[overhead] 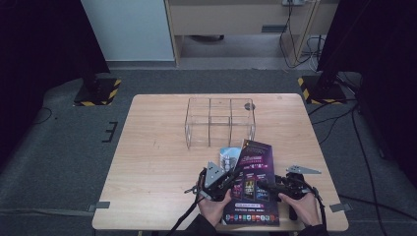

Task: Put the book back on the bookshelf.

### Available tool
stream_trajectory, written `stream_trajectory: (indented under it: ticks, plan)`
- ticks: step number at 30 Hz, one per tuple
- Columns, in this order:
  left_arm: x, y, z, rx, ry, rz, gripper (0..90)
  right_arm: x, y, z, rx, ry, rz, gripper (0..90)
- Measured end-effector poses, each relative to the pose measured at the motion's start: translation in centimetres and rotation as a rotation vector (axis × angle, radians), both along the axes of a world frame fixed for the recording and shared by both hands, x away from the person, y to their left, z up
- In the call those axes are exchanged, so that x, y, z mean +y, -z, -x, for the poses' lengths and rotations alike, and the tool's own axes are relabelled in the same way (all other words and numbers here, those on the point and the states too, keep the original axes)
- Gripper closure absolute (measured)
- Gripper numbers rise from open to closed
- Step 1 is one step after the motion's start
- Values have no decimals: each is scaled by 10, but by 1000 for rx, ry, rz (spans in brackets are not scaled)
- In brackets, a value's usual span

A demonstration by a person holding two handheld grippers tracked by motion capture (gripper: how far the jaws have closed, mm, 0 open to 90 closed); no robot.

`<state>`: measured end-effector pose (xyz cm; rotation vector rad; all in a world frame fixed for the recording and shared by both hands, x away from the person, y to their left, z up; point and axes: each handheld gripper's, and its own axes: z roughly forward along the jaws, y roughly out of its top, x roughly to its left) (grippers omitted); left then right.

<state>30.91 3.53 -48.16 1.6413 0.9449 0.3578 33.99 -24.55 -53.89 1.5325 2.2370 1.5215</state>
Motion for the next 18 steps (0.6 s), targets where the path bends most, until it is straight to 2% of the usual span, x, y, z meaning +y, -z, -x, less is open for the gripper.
stream_trajectory:
  ticks: [2,6,9,13,18]
  plan:
    - [0,0,0,1,0,-1,848,1,1,-1,5,-5,-8,229]
    - [0,1,0,1,-2,-1,848,3,2,-3,46,-34,-46,291]
    - [0,1,0,-1,-5,-1,848,2,2,-3,56,-25,-48,320]
    - [1,2,0,0,-16,8,849,0,-1,-2,66,1,-52,427]
    - [5,2,-1,0,-33,15,848,-1,-8,1,64,38,-90,604]
